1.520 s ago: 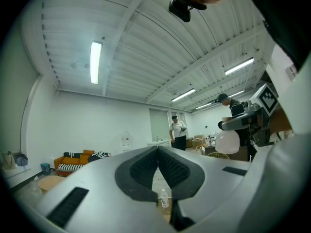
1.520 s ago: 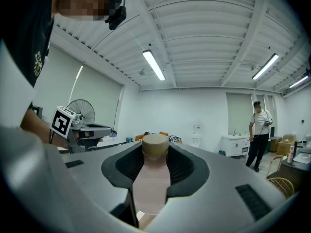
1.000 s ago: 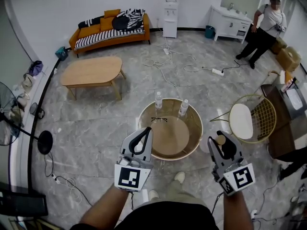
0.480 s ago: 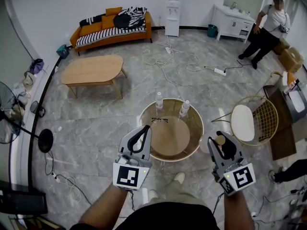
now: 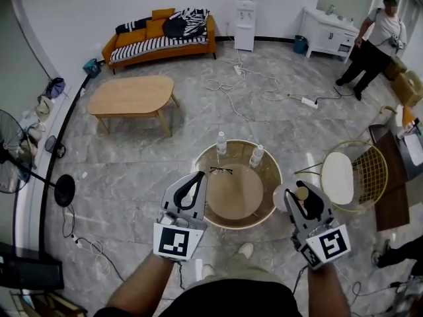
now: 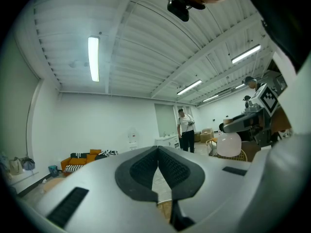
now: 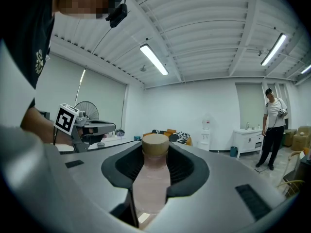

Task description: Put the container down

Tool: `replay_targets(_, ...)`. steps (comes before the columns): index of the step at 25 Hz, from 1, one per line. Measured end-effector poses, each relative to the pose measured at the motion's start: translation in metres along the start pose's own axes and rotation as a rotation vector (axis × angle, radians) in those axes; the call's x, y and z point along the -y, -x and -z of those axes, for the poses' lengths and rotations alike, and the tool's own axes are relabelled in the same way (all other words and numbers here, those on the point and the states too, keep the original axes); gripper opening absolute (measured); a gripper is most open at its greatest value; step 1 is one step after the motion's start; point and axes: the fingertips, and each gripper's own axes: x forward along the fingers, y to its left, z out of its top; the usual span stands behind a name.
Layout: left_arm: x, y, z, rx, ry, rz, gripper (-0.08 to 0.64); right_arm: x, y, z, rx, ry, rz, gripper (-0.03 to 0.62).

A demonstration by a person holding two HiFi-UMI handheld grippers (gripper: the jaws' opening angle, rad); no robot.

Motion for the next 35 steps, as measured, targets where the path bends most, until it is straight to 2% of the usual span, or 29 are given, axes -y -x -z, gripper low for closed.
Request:
replay_targets(12, 0.019, -0.063, 0.008, -0.023, -0.023, -0.046, 0.015, 0.061, -0.037, 0.025, -0.026, 0.004, -0.101, 0.147)
replay_targets(18, 0.031, -0.085, 0.027, -0.047, -0.031, -0.028, 0.015, 0.080, -0.057, 0.052, -0.051, -0.030, -0.114, 0.147)
replay_targets(23, 0.021, -0.100, 0.054, -0.058, -0.008, -0.020, 0.015, 0.089, -0.080, 0.083, -0.080, -0.050, -0.086, 0.147)
replay_targets(31, 0.011, -0.134, 0.096, -0.073, -0.038, 0.058, 0.015, 0.095, -0.119, 0.128, -0.114, -0.060, -0.036, 0.147)
replay_targets(35, 0.007, -0.147, 0.113, -0.085, -0.021, 0.070, 0.015, 0.097, -0.133, 0.153, -0.143, -0.082, -0.020, 0.147)
